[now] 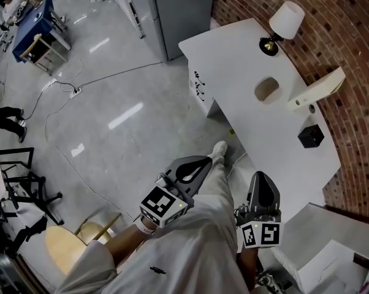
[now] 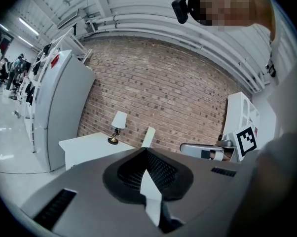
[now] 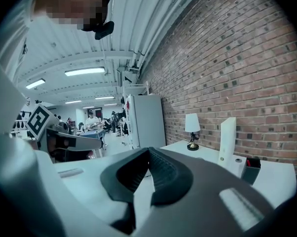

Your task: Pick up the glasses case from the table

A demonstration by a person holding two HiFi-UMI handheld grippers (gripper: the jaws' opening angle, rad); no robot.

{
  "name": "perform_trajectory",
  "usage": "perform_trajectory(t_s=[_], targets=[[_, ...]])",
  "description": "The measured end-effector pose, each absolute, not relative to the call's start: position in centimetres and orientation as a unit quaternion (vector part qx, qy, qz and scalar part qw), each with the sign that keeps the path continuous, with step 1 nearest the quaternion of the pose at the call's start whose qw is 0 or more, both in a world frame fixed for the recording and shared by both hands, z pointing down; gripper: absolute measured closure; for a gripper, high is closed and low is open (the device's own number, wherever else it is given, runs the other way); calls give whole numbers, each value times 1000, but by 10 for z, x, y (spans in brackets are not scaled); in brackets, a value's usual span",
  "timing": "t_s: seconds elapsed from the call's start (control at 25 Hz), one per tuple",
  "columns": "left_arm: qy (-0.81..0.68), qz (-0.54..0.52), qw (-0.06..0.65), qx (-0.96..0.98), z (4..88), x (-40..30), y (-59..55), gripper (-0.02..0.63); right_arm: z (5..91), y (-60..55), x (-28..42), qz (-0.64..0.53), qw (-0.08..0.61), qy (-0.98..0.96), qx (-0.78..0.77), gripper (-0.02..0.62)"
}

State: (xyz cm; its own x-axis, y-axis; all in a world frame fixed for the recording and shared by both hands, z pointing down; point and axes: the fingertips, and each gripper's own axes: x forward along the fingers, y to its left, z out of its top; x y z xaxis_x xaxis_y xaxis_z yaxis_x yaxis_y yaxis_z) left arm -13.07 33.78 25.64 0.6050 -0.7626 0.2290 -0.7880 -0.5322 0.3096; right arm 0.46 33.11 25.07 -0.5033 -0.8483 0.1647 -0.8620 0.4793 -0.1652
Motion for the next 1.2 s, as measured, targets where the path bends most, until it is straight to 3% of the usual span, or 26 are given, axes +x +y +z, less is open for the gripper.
perform_trajectory(t_s=[0.44,1.2], targets=[[-452,47,203,867,262,-120,242,604,251,223,9,117,12,-868,483,584],[-434,128,192,871,262,-31,45,604,261,26,73,125,-14,-874,470,584]])
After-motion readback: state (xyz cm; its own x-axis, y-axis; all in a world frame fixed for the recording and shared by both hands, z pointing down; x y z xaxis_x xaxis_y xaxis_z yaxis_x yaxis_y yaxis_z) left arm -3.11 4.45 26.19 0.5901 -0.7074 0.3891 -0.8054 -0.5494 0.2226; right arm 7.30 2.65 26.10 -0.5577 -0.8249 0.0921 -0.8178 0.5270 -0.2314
